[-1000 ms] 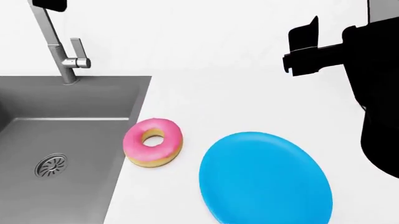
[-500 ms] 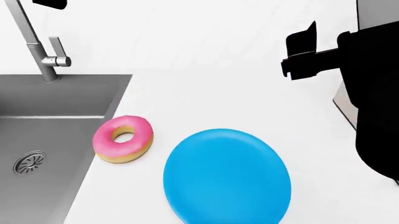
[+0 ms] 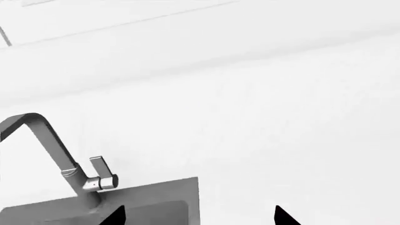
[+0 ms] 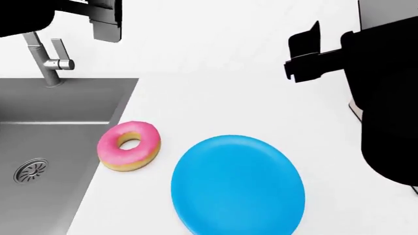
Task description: Place the pastries on the plates.
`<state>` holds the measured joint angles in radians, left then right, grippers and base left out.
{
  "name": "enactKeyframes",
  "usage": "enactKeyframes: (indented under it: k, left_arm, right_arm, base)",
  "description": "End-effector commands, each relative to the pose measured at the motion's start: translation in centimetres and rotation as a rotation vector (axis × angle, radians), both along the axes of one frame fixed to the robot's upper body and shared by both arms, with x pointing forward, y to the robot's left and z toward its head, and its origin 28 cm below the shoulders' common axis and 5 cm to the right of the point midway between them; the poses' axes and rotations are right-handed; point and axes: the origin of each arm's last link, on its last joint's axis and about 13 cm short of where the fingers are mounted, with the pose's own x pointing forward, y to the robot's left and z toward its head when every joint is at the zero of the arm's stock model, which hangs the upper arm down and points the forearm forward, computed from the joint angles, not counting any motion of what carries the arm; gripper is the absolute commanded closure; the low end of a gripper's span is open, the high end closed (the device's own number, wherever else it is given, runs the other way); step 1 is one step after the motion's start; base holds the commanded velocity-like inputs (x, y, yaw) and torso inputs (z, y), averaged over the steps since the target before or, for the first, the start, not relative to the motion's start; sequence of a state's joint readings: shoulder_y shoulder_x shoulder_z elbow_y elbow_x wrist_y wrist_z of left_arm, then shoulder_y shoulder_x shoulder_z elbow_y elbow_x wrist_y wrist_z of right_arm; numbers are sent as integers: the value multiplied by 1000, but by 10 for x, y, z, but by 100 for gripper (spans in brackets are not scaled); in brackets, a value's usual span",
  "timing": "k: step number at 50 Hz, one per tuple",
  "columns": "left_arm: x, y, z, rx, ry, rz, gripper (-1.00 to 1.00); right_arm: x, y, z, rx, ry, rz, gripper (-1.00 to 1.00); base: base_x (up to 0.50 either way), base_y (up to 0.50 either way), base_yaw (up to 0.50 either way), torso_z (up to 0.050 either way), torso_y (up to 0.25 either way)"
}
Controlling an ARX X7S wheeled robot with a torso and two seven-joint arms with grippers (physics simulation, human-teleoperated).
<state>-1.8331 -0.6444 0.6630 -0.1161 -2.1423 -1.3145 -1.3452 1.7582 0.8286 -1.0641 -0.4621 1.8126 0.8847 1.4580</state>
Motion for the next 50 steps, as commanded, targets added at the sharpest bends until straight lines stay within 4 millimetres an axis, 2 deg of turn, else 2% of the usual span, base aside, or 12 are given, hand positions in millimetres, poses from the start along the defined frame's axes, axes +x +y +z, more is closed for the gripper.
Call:
enactKeyframes:
  k: [1, 6, 19, 30, 38, 50]
  left_arm:
    - [11, -9, -13, -106, 175, -168, -100]
    - [12, -10, -19, -52, 204, -184, -100]
    - [17, -13, -29, -74, 312, -162, -100]
    - [11, -13, -36, -72, 426, -182, -100]
    - [2, -14, -42, -22, 480, -265, -100]
    - [-4, -14, -52, 86, 543, -299, -100]
  right_arm:
    - [1, 2, 1, 4, -5, 13, -100]
    - [1, 3, 1, 2, -6, 15, -100]
    - [3, 2, -4, -4, 3, 11, -100]
    - [4, 3, -5, -4, 3, 10, -100]
    - [5, 3, -6, -6, 5, 11, -100]
    - [5, 3, -6, -6, 4, 12, -100]
  base:
    - [0, 0, 0, 0, 0]
    - [0, 0, 0, 0, 0]
    - [0, 0, 0, 0, 0]
    - [0, 0, 0, 0, 0]
    - [0, 0, 0, 0, 0]
    - [0, 0, 0, 0, 0]
